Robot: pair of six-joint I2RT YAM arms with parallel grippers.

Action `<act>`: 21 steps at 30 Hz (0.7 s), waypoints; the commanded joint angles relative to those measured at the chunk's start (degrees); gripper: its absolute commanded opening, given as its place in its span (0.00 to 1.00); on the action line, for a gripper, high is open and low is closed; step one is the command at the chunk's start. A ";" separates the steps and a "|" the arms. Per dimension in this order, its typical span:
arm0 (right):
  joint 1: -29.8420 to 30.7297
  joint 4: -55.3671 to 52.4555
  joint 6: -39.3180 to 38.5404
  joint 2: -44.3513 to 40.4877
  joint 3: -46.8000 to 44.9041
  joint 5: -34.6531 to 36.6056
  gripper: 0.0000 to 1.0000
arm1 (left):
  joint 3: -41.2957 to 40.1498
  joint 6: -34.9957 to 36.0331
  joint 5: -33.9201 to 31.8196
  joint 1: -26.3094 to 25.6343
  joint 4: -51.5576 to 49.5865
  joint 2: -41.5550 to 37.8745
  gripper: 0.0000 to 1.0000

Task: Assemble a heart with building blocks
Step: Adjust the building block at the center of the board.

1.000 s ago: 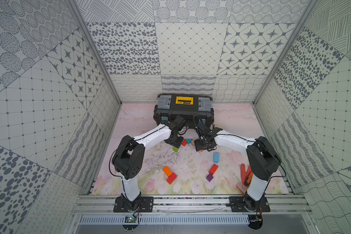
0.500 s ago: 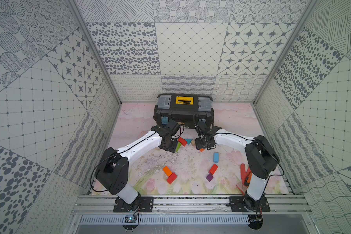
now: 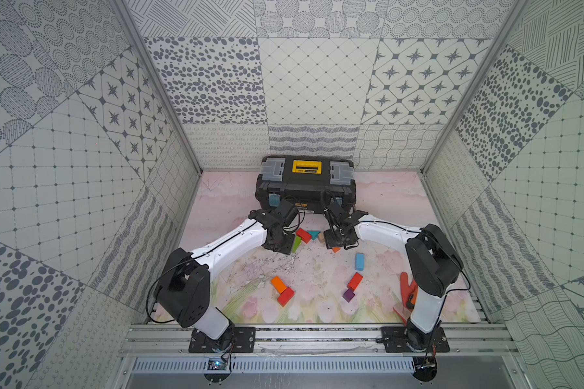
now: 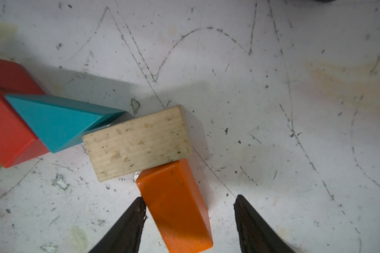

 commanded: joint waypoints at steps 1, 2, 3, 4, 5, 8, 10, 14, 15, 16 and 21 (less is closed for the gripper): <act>-0.37 0.85 0.01 1.19 1.26 0.73 0.67 | -0.44 -1.10 0.39 -0.28 -1.44 -0.79 0.54; -0.40 0.49 0.01 1.22 1.48 0.82 0.66 | -0.45 -1.09 0.57 -0.32 -1.55 -0.79 0.54; -0.39 0.27 0.02 1.27 1.65 0.97 0.66 | -0.45 -1.23 0.71 -0.32 -1.49 -0.85 0.54; -0.38 0.04 0.09 1.18 1.75 1.11 0.66 | -0.58 -1.32 0.76 -0.33 -1.44 -0.81 0.54; -0.36 -0.16 0.18 1.06 1.75 1.14 0.66 | -0.70 -1.50 0.66 -0.41 -1.44 -0.80 0.54; -0.08 -1.01 0.55 -0.10 1.84 1.31 0.66 | -1.26 -2.03 0.73 -0.68 -1.56 -1.15 0.54; 0.40 -1.56 0.80 -1.89 1.71 1.20 0.66 | -1.90 -2.61 1.12 -1.16 -1.71 -1.86 0.55; 2.77 -3.35 1.24 -7.77 1.34 -0.51 0.72 | -4.86 -6.04 0.81 -3.30 -2.71 -3.97 0.57; 4.12 -3.18 1.45 -9.52 0.70 -0.74 0.74 | -5.87 -7.49 0.45 -3.85 -3.31 -4.80 0.57; 5.34 -3.24 1.67 -10.77 0.36 -1.14 0.75 | -6.85 -8.99 0.44 -4.17 -3.59 -5.63 0.57; 14.37 -4.76 1.01 -14.46 -0.87 -1.56 0.79 | -13.68 -20.10 -2.88 -4.28 -6.03 -12.25 0.57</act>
